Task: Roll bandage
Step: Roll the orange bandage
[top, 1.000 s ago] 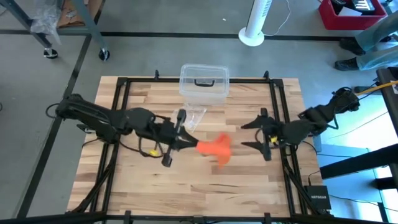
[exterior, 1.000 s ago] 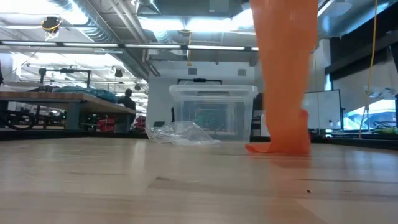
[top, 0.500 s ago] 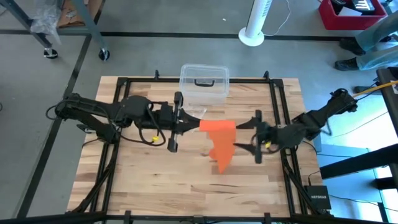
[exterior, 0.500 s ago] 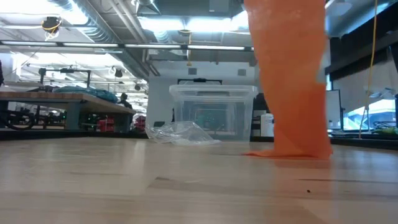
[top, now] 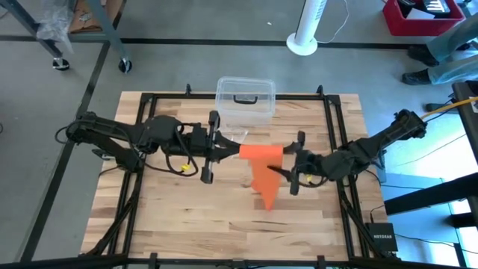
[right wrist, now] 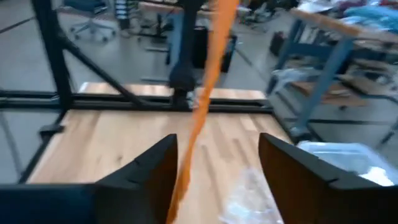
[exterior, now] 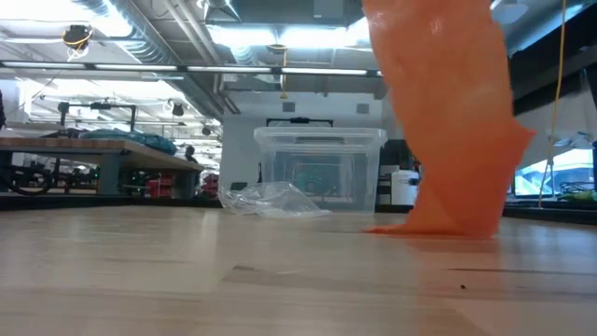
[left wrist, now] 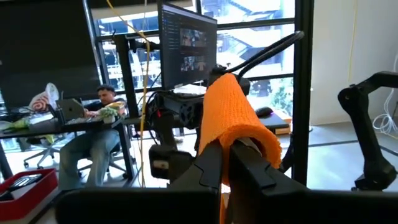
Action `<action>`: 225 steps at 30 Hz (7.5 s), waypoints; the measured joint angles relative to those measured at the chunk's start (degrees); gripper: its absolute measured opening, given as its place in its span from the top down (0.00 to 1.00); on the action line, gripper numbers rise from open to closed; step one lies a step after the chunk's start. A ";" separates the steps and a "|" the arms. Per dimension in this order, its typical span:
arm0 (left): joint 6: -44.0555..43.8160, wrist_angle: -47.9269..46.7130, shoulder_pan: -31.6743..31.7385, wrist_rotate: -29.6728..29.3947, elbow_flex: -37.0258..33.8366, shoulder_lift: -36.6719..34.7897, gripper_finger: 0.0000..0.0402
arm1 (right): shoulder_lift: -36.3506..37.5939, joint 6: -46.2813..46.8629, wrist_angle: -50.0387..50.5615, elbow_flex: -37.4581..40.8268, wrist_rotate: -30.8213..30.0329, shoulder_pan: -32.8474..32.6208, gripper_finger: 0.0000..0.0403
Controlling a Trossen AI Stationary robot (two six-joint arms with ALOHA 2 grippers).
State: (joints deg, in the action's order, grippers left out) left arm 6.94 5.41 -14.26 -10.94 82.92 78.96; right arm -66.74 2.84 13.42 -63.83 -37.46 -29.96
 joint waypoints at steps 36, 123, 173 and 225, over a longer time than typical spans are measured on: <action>12.73 11.55 -3.16 6.79 -0.09 -0.13 0.98 | -3.52 -11.22 -4.27 0.02 -1.59 2.24 0.99; 32.42 11.16 -1.24 -22.94 -16.02 3.34 1.00 | -11.91 -29.15 -14.86 -10.13 -15.12 -24.39 0.99; 29.57 13.51 -11.92 -9.71 -23.69 8.66 1.00 | -11.91 -3.98 21.05 -21.37 16.88 26.84 0.99; 23.04 10.07 -9.57 -10.43 -23.69 8.66 0.98 | -11.54 47.06 36.68 -18.91 53.62 30.29 0.36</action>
State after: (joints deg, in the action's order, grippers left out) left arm 29.98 15.49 -23.83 -21.37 59.22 87.61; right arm -78.27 49.90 50.10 -82.74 16.16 0.34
